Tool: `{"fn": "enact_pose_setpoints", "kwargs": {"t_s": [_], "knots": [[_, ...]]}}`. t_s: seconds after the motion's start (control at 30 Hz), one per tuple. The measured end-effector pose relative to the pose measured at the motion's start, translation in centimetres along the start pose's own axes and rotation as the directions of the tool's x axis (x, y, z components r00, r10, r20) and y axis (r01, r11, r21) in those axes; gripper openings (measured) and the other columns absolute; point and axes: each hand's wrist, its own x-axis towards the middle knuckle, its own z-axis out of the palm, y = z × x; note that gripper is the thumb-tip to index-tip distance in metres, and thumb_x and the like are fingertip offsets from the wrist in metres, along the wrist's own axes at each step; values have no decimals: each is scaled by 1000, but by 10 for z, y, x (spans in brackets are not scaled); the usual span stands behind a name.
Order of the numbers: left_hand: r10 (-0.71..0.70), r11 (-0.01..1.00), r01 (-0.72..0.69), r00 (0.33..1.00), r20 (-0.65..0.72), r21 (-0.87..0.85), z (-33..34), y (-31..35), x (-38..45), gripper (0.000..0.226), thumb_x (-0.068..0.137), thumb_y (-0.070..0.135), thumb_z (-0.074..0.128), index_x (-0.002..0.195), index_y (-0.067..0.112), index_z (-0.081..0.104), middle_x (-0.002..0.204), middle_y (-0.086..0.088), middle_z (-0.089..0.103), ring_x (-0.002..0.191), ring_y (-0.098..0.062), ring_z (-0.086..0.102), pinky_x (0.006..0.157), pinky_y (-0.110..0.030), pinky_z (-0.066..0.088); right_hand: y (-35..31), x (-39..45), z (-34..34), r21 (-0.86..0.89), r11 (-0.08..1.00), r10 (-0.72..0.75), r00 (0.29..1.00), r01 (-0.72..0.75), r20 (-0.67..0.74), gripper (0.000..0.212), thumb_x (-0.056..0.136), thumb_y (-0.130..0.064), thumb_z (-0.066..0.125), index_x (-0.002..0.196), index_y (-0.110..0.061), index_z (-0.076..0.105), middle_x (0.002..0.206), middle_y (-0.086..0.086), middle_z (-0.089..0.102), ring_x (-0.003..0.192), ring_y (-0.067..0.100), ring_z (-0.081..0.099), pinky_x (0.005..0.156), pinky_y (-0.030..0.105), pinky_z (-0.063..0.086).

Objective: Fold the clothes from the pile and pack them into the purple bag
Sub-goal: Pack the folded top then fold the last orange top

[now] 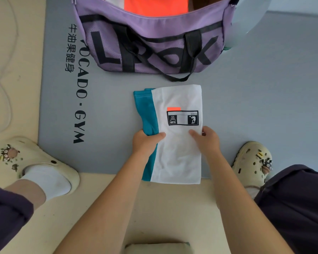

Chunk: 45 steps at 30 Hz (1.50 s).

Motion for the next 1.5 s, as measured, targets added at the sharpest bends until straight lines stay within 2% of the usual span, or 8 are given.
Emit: {"fn": "enact_pose_setpoints", "kwargs": {"t_s": [0.3,0.5,0.6,0.83,1.03,1.17,1.33,1.5], "knots": [[-9,945,101,958,285,-310,-27,4,3,45,71,14,84,113,13,68,104,0,76,101,-19,70,83,-31,51,-3,-6,-31,433,891,0,954,-135,299,21,89,-15,68,109,-10,62,110,14,71,94,27,70,89,45,54],[289,837,-212,954,77,-505,-48,47,-4,98,60,18,89,142,40,41,131,5,63,114,-13,65,96,-36,52,-47,-9,-56,655,754,-305,908,45,288,42,90,-12,66,121,-38,57,83,5,70,82,18,66,77,30,56],[536,806,-483,840,77,-342,-65,81,-12,78,68,19,84,129,53,51,139,2,57,126,-19,55,109,-41,42,-79,-14,-66,660,720,-481,839,212,255,34,85,-8,66,113,-27,65,97,4,70,89,18,63,82,28,53],[688,619,-681,710,149,392,-76,106,-3,55,77,7,77,124,30,61,117,23,61,109,-4,52,92,-15,37,-110,-16,-55,-98,784,-609,790,613,70,47,80,-3,68,115,-32,63,104,-15,66,87,20,58,86,29,49],[747,595,-620,661,-69,512,-69,105,4,37,80,14,76,116,18,71,112,0,72,100,-21,62,84,-22,42,-113,-20,-51,-456,635,-727,682,623,-81,28,84,-10,69,111,-18,69,79,8,71,67,31,54,81,37,42],[765,578,-613,637,-96,538,-72,106,0,25,81,18,77,106,15,74,102,-2,73,92,-23,64,80,-30,47,-114,-23,-55,-588,549,-760,648,594,-55,21,85,-12,67,106,-16,70,91,10,58,88,33,53,81,44,41],[764,496,-687,635,109,531,-103,114,-10,20,76,18,82,94,17,73,121,3,49,117,-13,46,97,-19,33,-117,-20,-77,-154,689,-665,702,708,253,17,85,-9,72,98,-18,67,113,-2,60,106,12,54,90,29,43],[459,780,-607,722,518,154,-139,140,-16,28,65,36,81,90,26,75,90,8,73,80,-4,67,70,-15,49,-118,-6,-93,402,836,-543,664,372,514,12,86,-24,66,98,-21,66,88,-4,68,82,10,64,70,21,52]]}}
